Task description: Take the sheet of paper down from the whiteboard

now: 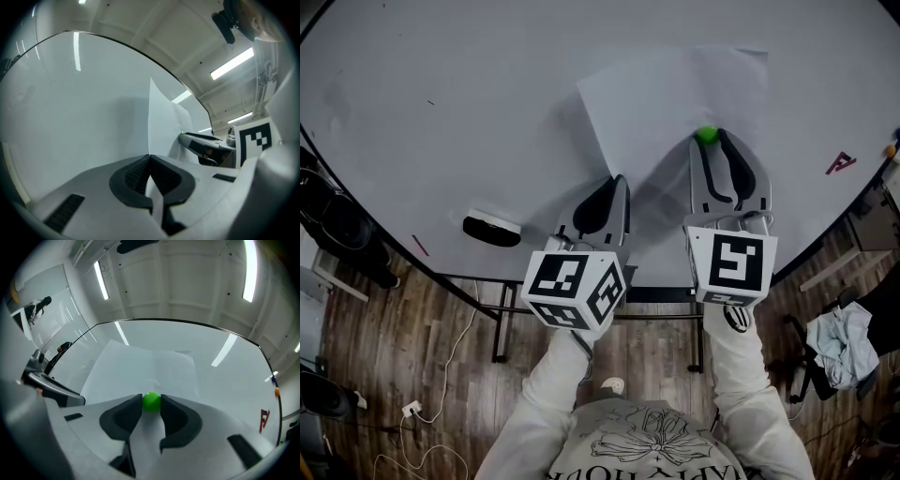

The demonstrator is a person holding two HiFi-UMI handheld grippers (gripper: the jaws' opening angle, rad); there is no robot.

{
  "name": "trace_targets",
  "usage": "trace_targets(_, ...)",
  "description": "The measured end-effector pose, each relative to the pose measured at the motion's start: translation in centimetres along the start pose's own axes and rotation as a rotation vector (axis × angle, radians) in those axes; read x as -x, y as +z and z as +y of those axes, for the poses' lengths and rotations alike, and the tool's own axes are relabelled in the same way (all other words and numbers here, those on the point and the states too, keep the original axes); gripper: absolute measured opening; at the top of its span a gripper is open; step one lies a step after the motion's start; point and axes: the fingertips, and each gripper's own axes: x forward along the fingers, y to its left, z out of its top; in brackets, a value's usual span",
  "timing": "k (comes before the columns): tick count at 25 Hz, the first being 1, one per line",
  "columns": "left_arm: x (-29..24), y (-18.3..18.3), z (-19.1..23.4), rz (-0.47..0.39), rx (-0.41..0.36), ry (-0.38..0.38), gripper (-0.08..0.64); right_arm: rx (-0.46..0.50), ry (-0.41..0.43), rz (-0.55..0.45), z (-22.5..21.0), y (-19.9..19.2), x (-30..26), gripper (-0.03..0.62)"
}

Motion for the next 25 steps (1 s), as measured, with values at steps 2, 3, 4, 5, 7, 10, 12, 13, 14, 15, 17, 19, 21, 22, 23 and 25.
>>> trace_targets(2, 0.2, 0.2, 0.0, -0.005, -0.004, 0.004, 0.003, -0.002, 0.002, 0.003, 0.1, 0.0, 0.0, 0.118)
trace_targets(3, 0.2, 0.3, 0.0, -0.007, -0.004, 0.005, 0.003, -0.004, 0.003, 0.005, 0.1, 0.0, 0.0, 0.118)
trace_targets(4, 0.3, 0.4, 0.0, -0.009, -0.005, 0.006, 0.003, -0.006, 0.003, 0.006, 0.1, 0.1, 0.0, 0.118)
trace_targets(5, 0.4, 0.5, 0.0, -0.011, -0.006, 0.008, 0.003, -0.007, 0.003, 0.007, 0.0, 0.1, 0.0, 0.118)
trace_targets(7, 0.5, 0.7, -0.1, -0.014, -0.011, 0.013, 0.003, -0.008, 0.002, 0.010, -0.1, 0.1, 0.1, 0.118)
trace_targets(10, 0.8, 0.8, 0.0, -0.016, -0.014, 0.021, 0.003, -0.011, 0.005, 0.013, 0.0, 0.2, 0.1, 0.118)
trace_targets(12, 1.1, 0.8, 0.3, -0.017, -0.014, 0.030, 0.003, -0.008, 0.005, 0.016, 0.1, 0.1, 0.0, 0.118)
trace_targets(13, 1.2, 0.8, 0.5, -0.017, -0.011, 0.035, 0.003, -0.008, 0.005, 0.018, 0.1, 0.1, 0.0, 0.118)
trace_targets(14, 1.3, 0.8, 0.7, -0.017, -0.007, 0.039, 0.003, -0.010, 0.006, 0.020, 0.1, 0.0, 0.0, 0.118)
trace_targets(15, 1.4, 0.7, 0.9, -0.018, -0.003, 0.043, 0.003, -0.014, 0.007, 0.021, 0.1, 0.0, 0.0, 0.118)
trace_targets(17, 1.7, 0.8, 1.3, -0.020, -0.004, 0.053, 0.003, -0.021, 0.006, 0.022, 0.1, 0.0, 0.0, 0.118)
trace_targets(19, 2.0, 0.9, 1.6, -0.021, -0.007, 0.066, 0.003, -0.022, 0.003, 0.024, -0.1, 0.0, 0.0, 0.118)
trace_targets(21, 2.3, 0.9, 2.0, -0.024, -0.008, 0.085, 0.003, -0.022, -0.004, 0.024, -0.4, 0.0, 0.1, 0.118)
trace_targets(22, 2.5, 0.9, 2.2, -0.025, -0.007, 0.094, 0.003, -0.022, -0.009, 0.023, -0.5, 0.0, 0.1, 0.118)
trace_targets(23, 2.7, 0.9, 2.4, -0.026, -0.004, 0.100, 0.003, -0.021, -0.012, 0.021, -0.7, 0.0, 0.2, 0.118)
trace_targets(25, 3.1, 0.9, 2.8, -0.027, 0.006, 0.104, 0.003, -0.022, -0.014, 0.021, -0.8, 0.0, 0.2, 0.118)
